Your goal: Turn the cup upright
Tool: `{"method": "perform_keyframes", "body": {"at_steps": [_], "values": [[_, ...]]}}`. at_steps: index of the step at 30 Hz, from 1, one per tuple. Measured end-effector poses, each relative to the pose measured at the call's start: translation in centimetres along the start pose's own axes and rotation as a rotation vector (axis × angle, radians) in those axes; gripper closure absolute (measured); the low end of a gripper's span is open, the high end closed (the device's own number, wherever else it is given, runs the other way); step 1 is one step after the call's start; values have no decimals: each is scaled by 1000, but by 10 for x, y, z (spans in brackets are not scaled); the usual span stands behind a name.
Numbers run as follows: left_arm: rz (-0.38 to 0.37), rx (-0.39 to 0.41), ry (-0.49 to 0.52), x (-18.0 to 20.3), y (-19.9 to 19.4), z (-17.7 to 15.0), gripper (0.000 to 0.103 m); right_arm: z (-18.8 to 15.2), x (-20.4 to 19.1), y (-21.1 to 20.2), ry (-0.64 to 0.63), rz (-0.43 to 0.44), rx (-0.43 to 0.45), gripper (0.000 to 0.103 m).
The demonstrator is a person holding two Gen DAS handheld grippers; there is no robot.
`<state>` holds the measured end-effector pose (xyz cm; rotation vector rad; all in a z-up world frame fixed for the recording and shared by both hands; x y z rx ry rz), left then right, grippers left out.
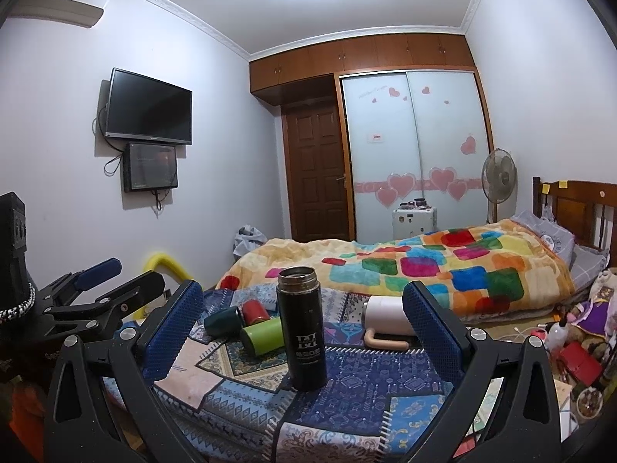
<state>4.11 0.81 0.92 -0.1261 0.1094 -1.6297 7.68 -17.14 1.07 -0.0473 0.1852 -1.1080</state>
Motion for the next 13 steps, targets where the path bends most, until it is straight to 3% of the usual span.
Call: {"method": "perform_keyframes", "body": {"at_steps": [13], "values": [[-9,-17,-4,2,3,-5,0,0,1,-1,-3,-17,3,0]]}}
Point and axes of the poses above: each gripper's, at about its wrist camera, not at the fingertips, and y roughly the way its jaws point, x to its right, z to its top, the point moved 4 cm from there along y, roughly the way its jaws point, and after that the axes turned 2 degrees about y, right-handed, at the moved point
